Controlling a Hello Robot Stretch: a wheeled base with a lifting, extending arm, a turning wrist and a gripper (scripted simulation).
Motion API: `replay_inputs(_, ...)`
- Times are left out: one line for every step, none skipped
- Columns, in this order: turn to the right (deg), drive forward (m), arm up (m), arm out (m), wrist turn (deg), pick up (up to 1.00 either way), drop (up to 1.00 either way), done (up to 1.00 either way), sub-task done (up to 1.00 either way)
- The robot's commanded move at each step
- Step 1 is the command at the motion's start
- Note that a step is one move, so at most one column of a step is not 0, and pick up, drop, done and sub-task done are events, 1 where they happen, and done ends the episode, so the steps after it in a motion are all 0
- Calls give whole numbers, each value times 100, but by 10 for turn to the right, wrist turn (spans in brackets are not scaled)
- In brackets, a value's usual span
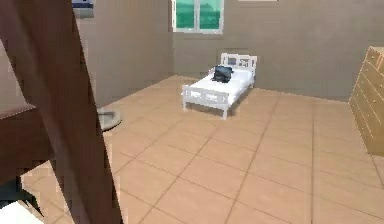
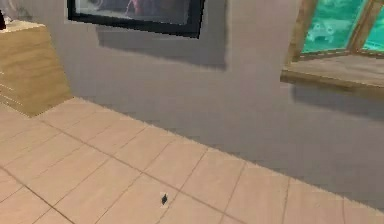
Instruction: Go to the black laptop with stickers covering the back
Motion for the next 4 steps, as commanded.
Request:
replay_inputs(-450,0,0,0,0,0,0,0,0)
replay_inputs(450,0,0,0,0,0,0,0,0)
replay_inputs(450,0,0,0,0,0,0,0,0)
replay_inputs(450,0,0,0,0,0,0,0,0)
